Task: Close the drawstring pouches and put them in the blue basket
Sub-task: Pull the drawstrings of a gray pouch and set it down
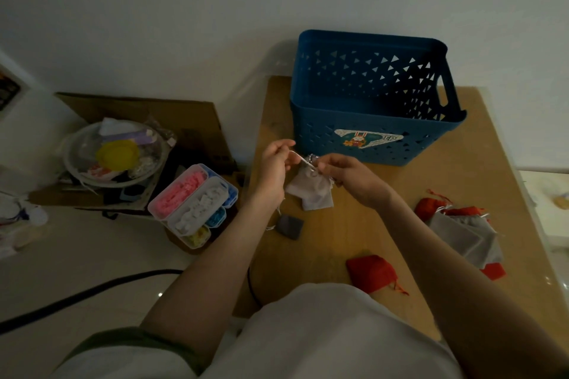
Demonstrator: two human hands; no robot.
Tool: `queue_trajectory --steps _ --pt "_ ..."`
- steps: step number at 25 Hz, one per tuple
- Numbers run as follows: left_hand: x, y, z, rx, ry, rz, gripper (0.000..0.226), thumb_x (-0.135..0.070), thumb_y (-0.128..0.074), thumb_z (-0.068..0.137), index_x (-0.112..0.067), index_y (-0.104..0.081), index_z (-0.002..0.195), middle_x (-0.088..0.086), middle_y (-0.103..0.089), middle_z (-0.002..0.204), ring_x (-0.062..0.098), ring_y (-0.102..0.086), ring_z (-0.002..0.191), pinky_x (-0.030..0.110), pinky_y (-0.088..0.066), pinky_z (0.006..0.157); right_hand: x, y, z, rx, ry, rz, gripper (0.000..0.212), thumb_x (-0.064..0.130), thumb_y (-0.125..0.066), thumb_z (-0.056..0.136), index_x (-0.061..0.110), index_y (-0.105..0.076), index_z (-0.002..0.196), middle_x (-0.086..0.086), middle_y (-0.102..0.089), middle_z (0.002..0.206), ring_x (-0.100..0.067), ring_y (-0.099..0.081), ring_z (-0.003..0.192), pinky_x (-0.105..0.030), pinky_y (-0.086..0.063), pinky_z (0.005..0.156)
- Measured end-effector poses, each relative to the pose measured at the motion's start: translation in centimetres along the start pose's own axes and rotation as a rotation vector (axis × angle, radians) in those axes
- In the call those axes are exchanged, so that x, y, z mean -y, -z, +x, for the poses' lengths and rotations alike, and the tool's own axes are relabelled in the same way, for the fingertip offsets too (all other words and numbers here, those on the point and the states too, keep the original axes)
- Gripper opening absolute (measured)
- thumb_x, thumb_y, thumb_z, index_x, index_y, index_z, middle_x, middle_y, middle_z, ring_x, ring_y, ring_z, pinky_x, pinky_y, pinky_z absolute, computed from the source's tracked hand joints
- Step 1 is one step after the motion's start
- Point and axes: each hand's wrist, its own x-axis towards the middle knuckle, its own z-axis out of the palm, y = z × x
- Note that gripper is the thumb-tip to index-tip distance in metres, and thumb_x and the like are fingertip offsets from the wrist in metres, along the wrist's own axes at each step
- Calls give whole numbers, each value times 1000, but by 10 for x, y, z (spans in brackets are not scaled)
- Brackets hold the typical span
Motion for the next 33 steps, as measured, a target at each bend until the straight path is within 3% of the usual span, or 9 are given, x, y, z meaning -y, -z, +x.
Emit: queue_trajectory --steps 3,6,9,15,21,25,29,33 --pt "2 3 -2 22 -12 46 22 -18 -38 101 -17 -57 112 -2 -58 76 8 -56 73 20 -42 67 3 -2 0 -18 11 -24 13 13 -53 96 11 -63 102 4 -61 88 1 -57 74 -8 -44 61" --pt "-5 -1 -8 201 -170 212 21 -11 -35 102 -8 -54 110 0 -54 73 7 -53 67 7 -42 58 3 -5 1 -13 58 -45 11 17 -56 94 11 -65 94 0 -62 85 -5 -58 75 -16 -46 67" --pt "-14 -9 -8 298 -287 288 18 -7 -33 101 -6 -51 104 2 -48 66 7 -49 60 12 -42 59 8 -10 3 34 70 -65 10 19 -57 94 12 -64 93 -3 -61 84 -9 -54 76 -16 -43 65" --pt "-6 -13 -7 102 -259 521 16 -16 -36 102 -9 -49 107 -6 -48 81 1 -47 70 3 -38 55 14 -13 2 -96 159 179 9 8 -54 94 8 -60 89 0 -61 75 -2 -57 63 -13 -45 58" --pt "4 -18 -12 90 -202 460 24 -22 -40 102 -7 -56 111 0 -56 91 5 -52 78 11 -38 61 5 -21 7 -139 174 348 19 11 -53 94 1 -64 106 -8 -66 94 -9 -62 82 -18 -49 69" --pt "4 -16 -15 65 -192 499 28 -24 -40 102 -8 -59 113 2 -58 94 8 -52 82 13 -37 63 -1 -22 11 -220 159 275 21 13 -52 96 11 -67 109 -21 -57 115 -14 -59 97 -24 -47 81" --pt "0 -15 -16 127 -212 479 26 -24 -47 99 -4 -63 103 -2 -56 78 4 -50 69 5 -38 53 2 -20 12 -235 204 94 22 10 -49 97 23 -67 98 -16 -57 111 -18 -56 101 -29 -47 87" --pt "-5 -12 -12 208 -142 381 19 -24 -57 94 -7 -63 88 -1 -57 72 3 -53 65 5 -38 49 8 -17 11 -215 245 69 21 1 -51 94 17 -63 91 -4 -61 91 -8 -60 84 -21 -49 76"
